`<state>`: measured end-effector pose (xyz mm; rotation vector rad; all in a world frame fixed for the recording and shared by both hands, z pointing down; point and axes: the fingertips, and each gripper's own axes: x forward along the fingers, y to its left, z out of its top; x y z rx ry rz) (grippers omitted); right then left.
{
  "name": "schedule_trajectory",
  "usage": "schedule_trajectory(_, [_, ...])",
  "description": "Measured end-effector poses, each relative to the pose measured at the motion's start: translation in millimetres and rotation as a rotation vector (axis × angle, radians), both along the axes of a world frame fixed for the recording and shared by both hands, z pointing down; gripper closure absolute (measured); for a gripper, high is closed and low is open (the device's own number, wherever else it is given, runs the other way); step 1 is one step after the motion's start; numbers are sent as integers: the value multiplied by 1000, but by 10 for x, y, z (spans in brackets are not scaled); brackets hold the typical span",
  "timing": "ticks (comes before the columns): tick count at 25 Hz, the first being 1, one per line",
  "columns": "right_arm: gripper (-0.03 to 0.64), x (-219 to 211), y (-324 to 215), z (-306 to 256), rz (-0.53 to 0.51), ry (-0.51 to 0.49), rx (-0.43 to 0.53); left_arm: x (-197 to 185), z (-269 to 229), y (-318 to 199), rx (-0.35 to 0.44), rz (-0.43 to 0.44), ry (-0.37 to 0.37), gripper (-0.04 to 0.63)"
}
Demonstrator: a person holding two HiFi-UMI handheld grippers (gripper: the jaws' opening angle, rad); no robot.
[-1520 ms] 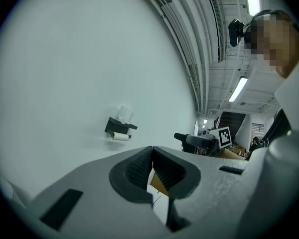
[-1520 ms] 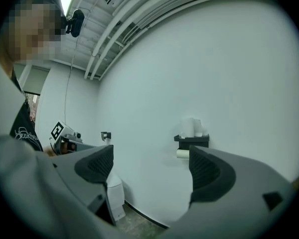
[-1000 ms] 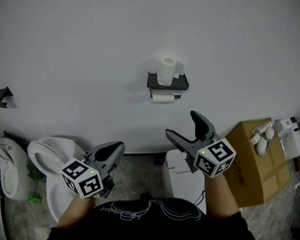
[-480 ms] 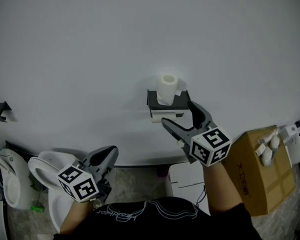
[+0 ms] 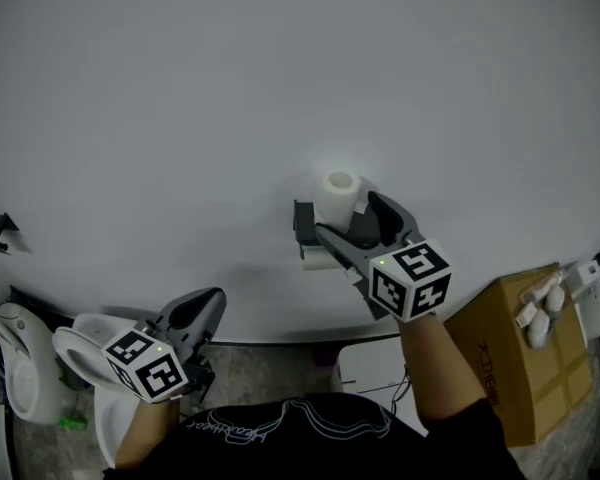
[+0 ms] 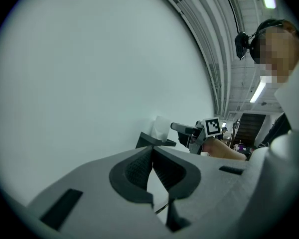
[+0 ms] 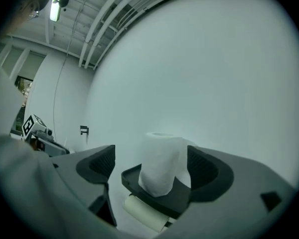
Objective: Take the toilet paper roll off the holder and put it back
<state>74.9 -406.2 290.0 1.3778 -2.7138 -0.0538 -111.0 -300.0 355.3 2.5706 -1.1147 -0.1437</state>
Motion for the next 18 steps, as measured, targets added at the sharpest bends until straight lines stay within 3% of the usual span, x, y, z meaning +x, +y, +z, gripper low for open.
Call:
schedule_trajectory(12, [270, -60, -346, 57, -22, 51, -125, 44, -115, -332, 60, -20, 31, 589])
schedule_trajectory(18, [326, -24, -386, 112, -25, 79, -137, 81, -130, -334, 73, -36, 17, 589])
